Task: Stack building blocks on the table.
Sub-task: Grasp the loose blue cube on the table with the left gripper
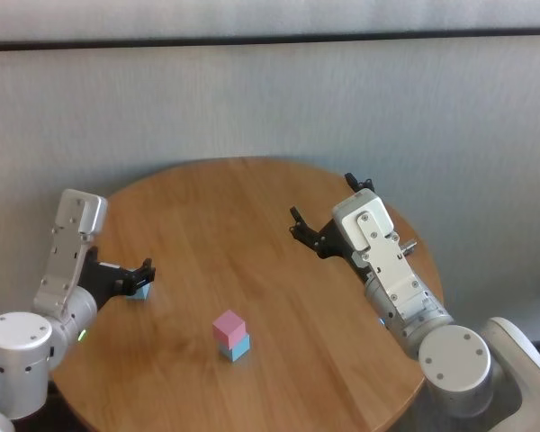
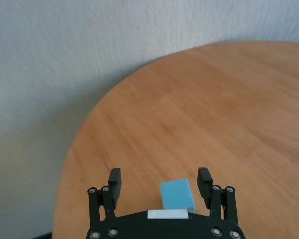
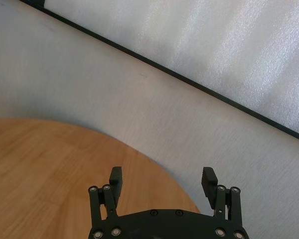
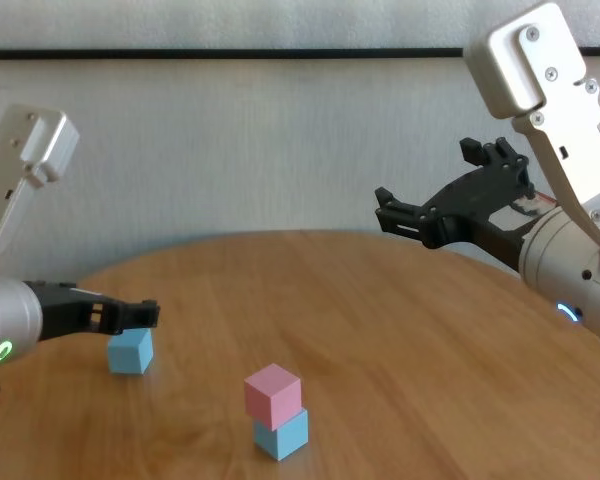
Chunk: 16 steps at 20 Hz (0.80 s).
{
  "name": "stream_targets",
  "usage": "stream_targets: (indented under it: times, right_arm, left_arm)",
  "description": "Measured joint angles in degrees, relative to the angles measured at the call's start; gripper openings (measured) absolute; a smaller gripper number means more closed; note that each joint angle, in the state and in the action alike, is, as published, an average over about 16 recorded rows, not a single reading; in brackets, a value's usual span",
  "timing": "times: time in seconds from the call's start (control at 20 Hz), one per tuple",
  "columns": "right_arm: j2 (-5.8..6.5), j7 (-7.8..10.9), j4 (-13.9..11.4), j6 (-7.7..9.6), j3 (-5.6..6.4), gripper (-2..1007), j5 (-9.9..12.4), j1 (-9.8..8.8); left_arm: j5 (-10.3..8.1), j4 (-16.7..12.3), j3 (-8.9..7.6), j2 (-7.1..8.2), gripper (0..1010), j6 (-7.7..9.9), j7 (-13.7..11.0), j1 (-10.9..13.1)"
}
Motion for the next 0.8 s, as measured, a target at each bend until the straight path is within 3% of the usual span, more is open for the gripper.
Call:
stream_targets:
  times: [0.8]
  right_arm:
    - [-0.03, 0.05, -0.1, 0.08, 0.00, 1004, 0.1, -0.02]
  left_arm:
    - [0.64, 5.6, -1.71, -2.78, 1002, -2.11, -1.5, -2.5]
